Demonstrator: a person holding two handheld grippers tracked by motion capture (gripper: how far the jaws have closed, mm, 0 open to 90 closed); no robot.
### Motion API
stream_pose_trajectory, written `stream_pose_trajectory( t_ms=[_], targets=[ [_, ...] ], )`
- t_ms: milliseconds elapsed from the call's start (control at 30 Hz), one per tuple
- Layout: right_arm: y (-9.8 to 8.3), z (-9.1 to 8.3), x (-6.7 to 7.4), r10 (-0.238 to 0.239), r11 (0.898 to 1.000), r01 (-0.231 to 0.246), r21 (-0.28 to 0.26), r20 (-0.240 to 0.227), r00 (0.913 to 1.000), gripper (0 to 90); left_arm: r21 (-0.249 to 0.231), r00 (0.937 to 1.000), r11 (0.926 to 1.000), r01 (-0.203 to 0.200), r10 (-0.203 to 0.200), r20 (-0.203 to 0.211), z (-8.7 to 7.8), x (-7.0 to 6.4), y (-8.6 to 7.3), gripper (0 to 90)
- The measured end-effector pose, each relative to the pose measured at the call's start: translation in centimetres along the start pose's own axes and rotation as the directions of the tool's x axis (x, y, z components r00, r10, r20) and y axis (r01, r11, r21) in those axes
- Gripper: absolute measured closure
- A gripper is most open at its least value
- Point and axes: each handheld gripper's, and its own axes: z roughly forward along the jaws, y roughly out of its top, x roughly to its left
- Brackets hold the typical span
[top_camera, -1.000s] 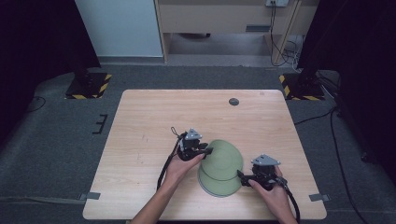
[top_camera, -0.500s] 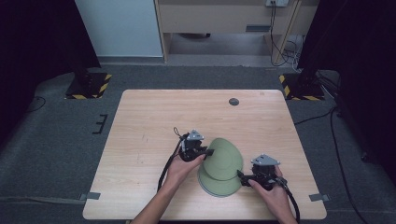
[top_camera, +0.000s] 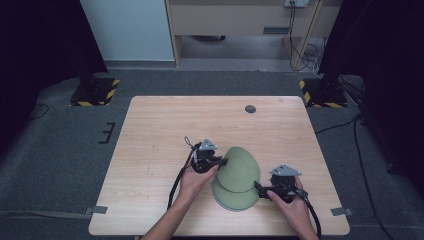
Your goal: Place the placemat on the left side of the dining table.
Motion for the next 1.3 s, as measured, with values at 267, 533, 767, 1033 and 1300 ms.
stream_pose_trajectory(
  t_ms=[267,533,767,1033,1300],
  targets=[
    [0.0,-0.7,-1.9,0.08,0.997,-0.08,-0.022,0.034,0.9962,8.5,-0.045,0.9995,0.9987,0.024,-0.023,0.022,-1.0,0.2,0.5,84.7],
    [-0.3,-0.8,-3.0,0.107,0.994,-0.107,0.002,0.088,0.9904,8.8,-0.069,0.9982,0.9972,0.028,-0.024,0.055,-1.6,-0.1,1.1,84.9],
    [-0.6,-0.7,-3.5,0.108,0.994,-0.111,0.017,0.119,0.987,8.8,-0.094,0.9974,0.9955,0.014,-0.007,0.072,-2.5,-0.8,2.1,85.0],
    [-0.7,-0.5,-3.9,0.112,0.993,-0.117,0.031,0.138,0.984,8.8,-0.12,0.9964,0.9925,0.02,-0.01,0.084,-3.2,-0.8,3.8,85.1],
    [-0.8,-0.3,-3.9,0.102,0.993,-0.109,0.039,0.148,0.9837,9.0,-0.14,0.9978,0.9901,0.007,0.002,0.066,-4.0,-1.1,5.4,85.2]
  ],
)
